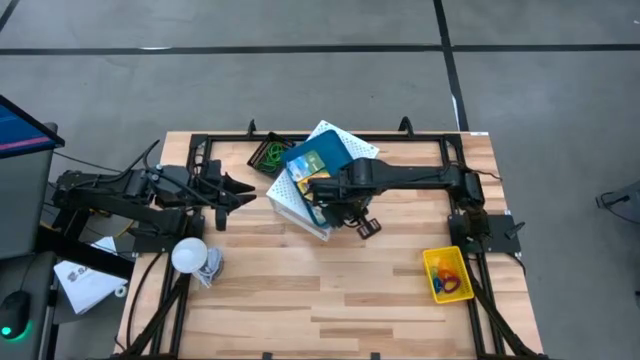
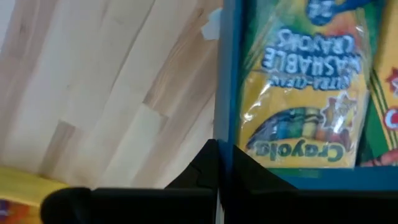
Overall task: Pick & Place Office Desk Supplies
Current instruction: Put the blue bin with the box of crayons on the shelf
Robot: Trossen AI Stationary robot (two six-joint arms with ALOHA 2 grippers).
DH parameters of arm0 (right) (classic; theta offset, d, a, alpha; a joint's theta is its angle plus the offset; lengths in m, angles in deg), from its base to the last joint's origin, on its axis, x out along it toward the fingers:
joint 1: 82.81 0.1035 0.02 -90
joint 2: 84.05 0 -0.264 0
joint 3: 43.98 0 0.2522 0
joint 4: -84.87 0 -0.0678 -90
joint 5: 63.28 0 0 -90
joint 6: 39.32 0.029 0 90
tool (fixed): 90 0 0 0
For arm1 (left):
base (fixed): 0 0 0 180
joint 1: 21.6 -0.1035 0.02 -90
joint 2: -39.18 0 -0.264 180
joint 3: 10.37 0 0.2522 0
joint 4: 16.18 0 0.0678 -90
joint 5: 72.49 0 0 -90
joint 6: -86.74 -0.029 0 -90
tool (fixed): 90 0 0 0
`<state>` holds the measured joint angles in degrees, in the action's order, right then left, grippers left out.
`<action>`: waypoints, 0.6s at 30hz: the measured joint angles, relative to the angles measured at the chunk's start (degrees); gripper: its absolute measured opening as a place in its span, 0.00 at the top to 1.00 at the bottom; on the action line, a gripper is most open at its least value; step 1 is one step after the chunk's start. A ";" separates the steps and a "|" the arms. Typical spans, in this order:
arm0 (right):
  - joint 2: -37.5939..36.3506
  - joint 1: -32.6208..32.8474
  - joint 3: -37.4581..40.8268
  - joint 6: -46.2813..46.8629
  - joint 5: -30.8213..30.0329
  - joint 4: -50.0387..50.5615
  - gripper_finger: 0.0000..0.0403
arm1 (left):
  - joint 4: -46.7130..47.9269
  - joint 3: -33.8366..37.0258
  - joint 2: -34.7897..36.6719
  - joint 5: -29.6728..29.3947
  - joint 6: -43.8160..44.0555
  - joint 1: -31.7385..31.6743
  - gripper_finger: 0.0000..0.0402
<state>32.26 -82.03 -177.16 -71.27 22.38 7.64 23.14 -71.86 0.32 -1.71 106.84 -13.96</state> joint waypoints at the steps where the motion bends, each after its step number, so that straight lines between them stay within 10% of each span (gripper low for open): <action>1: 0.00 0.00 0.36 -1.37 -0.02 0.00 1.00 | 0.00 0.00 0.02 0.00 0.14 0.00 0.72; 18: -0.02 -2.71 2.87 -12.50 0.19 -0.24 1.00 | -0.02 0.00 0.02 -0.04 1.20 0.00 0.72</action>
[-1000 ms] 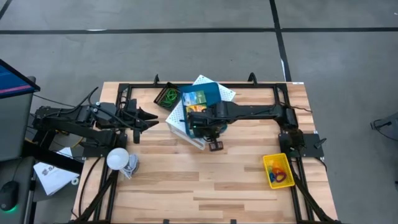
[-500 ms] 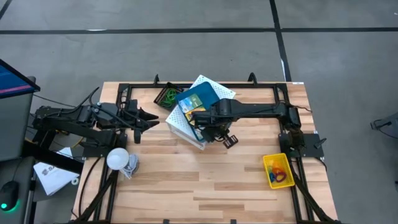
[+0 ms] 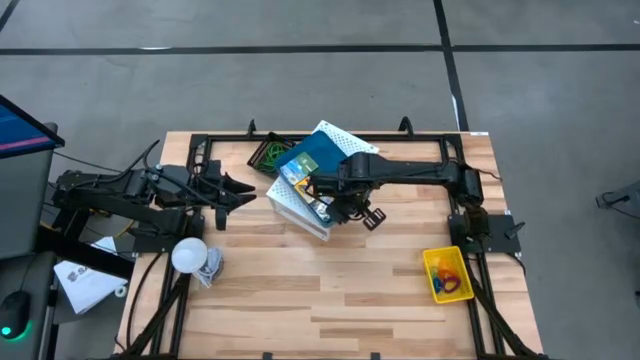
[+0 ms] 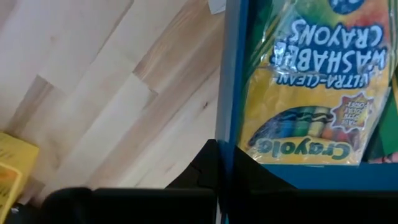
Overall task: Pick & Place Office Desk Supplies
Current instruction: Put the blue bin with the box of crayons on the shelf
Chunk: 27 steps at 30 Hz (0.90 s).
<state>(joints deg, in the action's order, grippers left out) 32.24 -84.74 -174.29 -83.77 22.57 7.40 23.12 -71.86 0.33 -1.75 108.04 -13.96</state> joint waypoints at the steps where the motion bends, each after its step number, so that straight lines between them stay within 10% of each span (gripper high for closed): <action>1: 0.00 0.21 0.02 -0.74 -0.14 0.00 1.00 | 0.00 0.00 0.00 -0.06 0.00 0.00 0.72; 27: 0.00 0.68 0.06 -8.70 -2.70 -0.68 1.00 | -0.04 0.00 0.00 -0.23 -1.38 0.00 0.72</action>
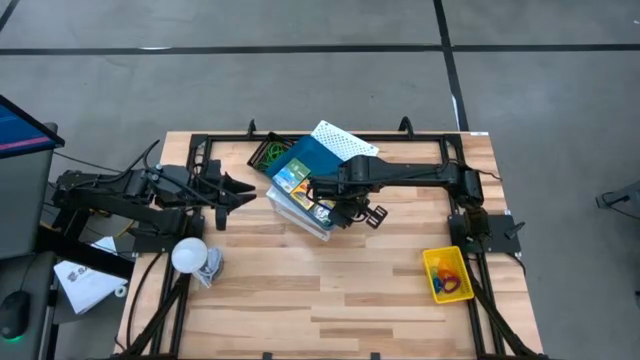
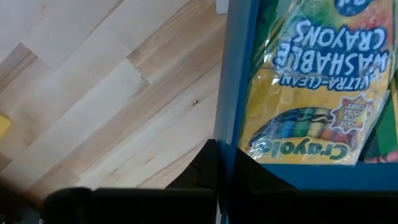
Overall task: Pick & Place Office Desk Supplies
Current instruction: Put the blue bin with the box of crayons on the shelf
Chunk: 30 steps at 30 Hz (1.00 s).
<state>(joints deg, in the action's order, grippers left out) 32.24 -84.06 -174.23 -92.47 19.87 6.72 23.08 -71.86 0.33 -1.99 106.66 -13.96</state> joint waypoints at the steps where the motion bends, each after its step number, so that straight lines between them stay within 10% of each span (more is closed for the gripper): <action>1: 0.00 0.02 0.00 0.00 -0.38 0.00 1.00 | 0.00 0.00 0.00 0.34 -0.02 0.00 0.72; 30: -0.39 3.91 0.09 0.00 -2.27 -0.15 0.99 | -1.64 0.00 0.02 0.49 0.19 0.00 0.72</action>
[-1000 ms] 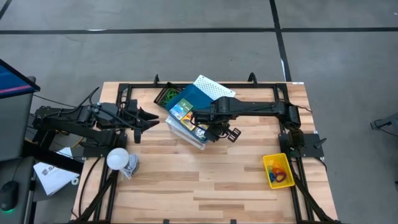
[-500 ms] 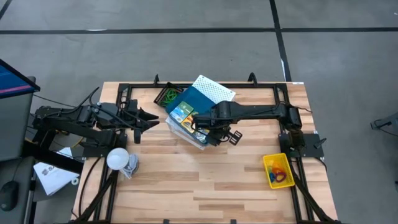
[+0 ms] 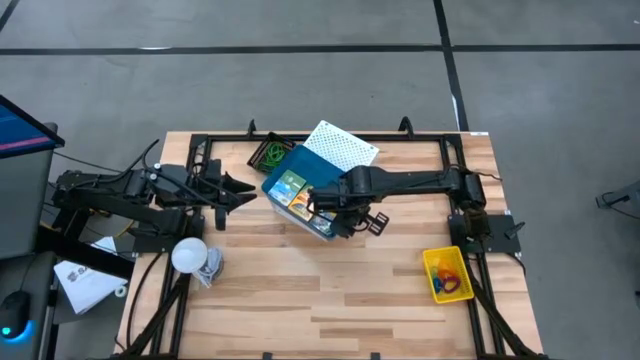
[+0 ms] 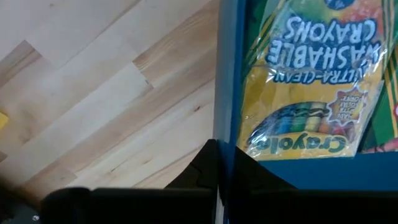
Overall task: Pick & Place Office Desk Supplies
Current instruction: Put the blue bin with the box of crayons on the shelf
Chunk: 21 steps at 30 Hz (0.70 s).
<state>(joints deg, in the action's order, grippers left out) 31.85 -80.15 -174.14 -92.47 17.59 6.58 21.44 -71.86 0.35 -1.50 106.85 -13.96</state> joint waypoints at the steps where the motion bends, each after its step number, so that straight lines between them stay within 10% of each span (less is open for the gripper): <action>1: 0.00 -0.12 0.00 -0.02 -0.02 0.10 0.98 | 0.02 0.00 0.00 0.01 0.10 0.00 0.72; 21: -0.15 -2.01 -0.04 0.13 -3.48 0.33 0.83 | 0.07 0.00 0.00 -0.01 0.29 0.02 0.72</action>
<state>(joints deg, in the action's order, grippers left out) 31.70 -82.16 -174.18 -92.34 14.12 6.91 21.51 -71.86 0.35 -1.51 107.14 -13.94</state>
